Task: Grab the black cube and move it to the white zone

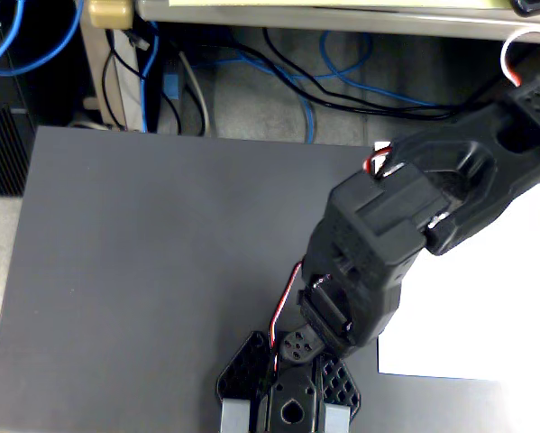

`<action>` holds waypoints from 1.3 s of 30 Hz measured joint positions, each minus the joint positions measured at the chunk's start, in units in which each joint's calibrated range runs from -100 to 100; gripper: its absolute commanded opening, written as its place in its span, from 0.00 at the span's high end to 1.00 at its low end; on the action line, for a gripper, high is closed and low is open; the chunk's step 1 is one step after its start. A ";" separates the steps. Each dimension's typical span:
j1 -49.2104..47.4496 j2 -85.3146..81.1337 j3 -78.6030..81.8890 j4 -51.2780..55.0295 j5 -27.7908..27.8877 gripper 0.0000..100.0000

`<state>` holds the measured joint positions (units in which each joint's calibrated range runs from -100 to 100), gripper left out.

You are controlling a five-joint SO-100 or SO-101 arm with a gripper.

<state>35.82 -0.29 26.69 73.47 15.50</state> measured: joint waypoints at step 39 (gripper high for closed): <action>3.99 -18.89 9.14 -1.88 7.55 0.56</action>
<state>39.81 -19.18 35.83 71.59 23.05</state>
